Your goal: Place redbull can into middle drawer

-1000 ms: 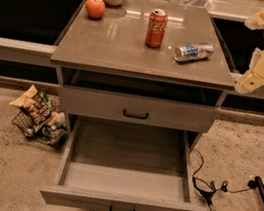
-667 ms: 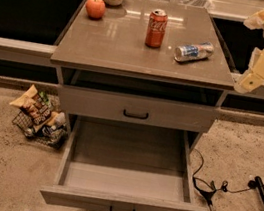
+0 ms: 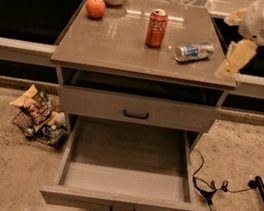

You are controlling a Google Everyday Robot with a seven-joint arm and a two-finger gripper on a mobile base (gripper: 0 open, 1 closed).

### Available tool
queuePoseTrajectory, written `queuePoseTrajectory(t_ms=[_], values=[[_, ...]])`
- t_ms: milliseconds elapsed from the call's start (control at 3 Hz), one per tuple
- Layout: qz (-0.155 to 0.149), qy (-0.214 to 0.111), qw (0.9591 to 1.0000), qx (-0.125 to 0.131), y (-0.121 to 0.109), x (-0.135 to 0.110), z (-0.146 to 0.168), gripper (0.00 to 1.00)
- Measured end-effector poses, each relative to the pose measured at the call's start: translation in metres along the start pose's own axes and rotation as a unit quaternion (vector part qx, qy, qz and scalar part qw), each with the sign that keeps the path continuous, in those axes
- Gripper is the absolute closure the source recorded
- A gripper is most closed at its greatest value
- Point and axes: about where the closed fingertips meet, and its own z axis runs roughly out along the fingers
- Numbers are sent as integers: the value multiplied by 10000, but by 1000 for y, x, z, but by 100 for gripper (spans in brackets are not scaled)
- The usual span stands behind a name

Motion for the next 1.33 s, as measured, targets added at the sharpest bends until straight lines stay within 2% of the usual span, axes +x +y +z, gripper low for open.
queuePoseTrajectory(t_ms=[333,667,1333], values=[[182,-125,9997,56,-27,5,33,0],[436,-334,9984,92,-44,9,62,0],[573,-784,9953,64,-70,1,105,0]])
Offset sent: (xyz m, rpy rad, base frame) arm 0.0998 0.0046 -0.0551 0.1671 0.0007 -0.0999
